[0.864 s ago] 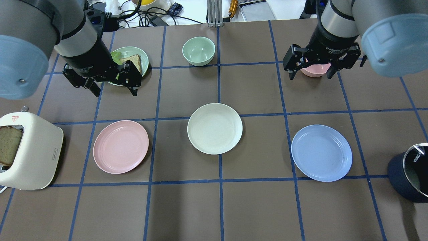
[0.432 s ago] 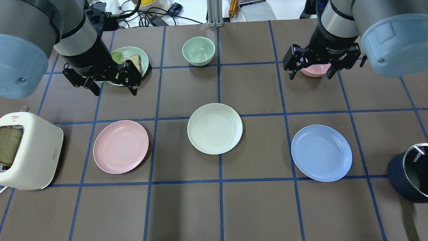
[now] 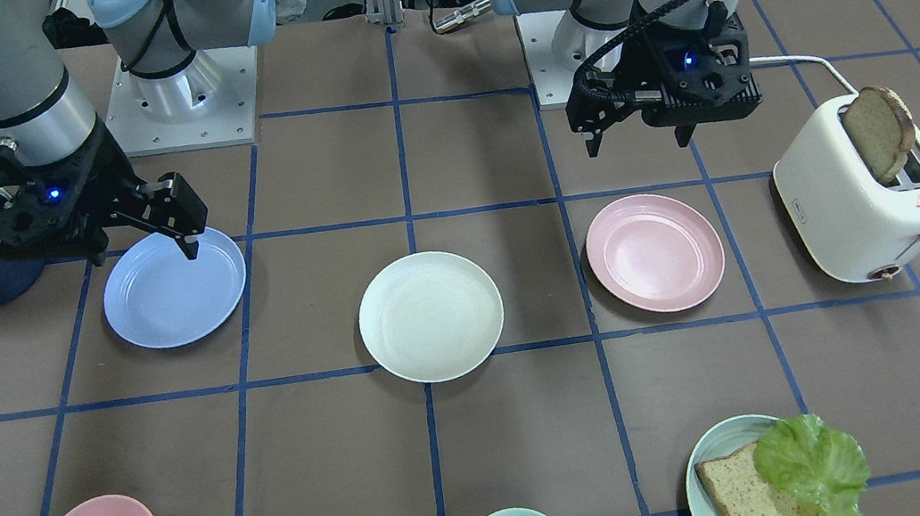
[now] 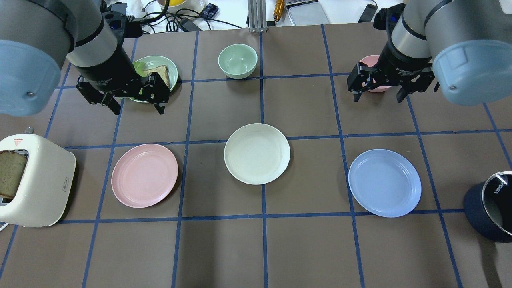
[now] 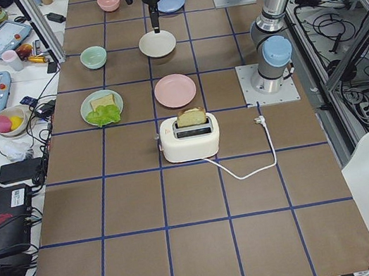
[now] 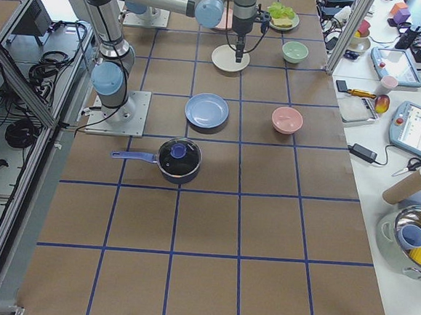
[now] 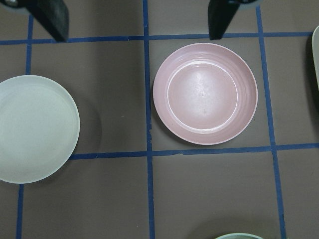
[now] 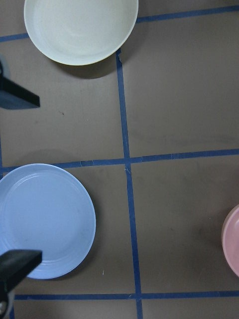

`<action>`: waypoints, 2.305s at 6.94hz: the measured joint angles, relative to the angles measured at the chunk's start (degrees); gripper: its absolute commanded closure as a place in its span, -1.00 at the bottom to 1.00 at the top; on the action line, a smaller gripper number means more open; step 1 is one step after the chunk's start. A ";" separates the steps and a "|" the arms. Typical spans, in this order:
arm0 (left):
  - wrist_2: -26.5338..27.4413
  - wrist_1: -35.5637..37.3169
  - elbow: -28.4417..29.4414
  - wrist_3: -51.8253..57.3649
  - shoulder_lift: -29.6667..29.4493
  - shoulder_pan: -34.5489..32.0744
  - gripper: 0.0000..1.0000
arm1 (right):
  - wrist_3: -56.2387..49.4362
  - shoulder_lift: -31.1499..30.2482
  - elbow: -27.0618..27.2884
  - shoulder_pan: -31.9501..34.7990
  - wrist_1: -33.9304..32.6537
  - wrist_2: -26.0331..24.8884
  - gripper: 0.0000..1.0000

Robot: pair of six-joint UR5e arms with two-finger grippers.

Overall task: Stack three plates with pink and blue
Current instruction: 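Move the left gripper to the pink plate while the right approaches the blue plate, then lower both grippers and grip the rims of the pink and blue plates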

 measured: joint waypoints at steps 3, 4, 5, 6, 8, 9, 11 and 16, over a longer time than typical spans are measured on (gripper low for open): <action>0.02 0.15 0.00 0.00 -0.17 0.00 -1.00 | -9.46 0.02 7.78 -10.55 -2.29 -0.21 -1.00; 0.04 0.51 -0.16 0.02 -0.23 0.00 -1.00 | -12.95 0.19 8.93 -14.08 -2.97 -0.46 -1.00; 0.02 1.21 -0.41 0.00 -0.32 0.00 -1.00 | -15.84 1.20 8.67 -16.74 -3.57 -0.98 -1.00; 0.03 1.63 -0.60 -0.21 -0.45 -0.01 -1.00 | -17.00 3.64 8.29 -18.02 -3.86 -1.42 -1.00; 0.02 3.12 -0.71 -0.62 -1.58 -0.13 -1.00 | -17.70 7.91 8.77 -19.73 -4.58 -2.11 -1.00; 0.01 4.28 -0.71 -0.70 -2.61 -0.21 -1.00 | -18.36 8.71 10.04 -21.38 -5.50 -1.90 -1.00; 0.02 5.31 -0.67 -1.16 -4.42 -0.39 -1.00 | -21.56 9.66 15.79 -24.19 -13.28 -0.07 -0.93; 0.09 10.12 -0.90 -4.80 -11.29 -1.79 -0.88 | -24.73 10.37 22.26 -24.87 -18.46 4.23 -0.43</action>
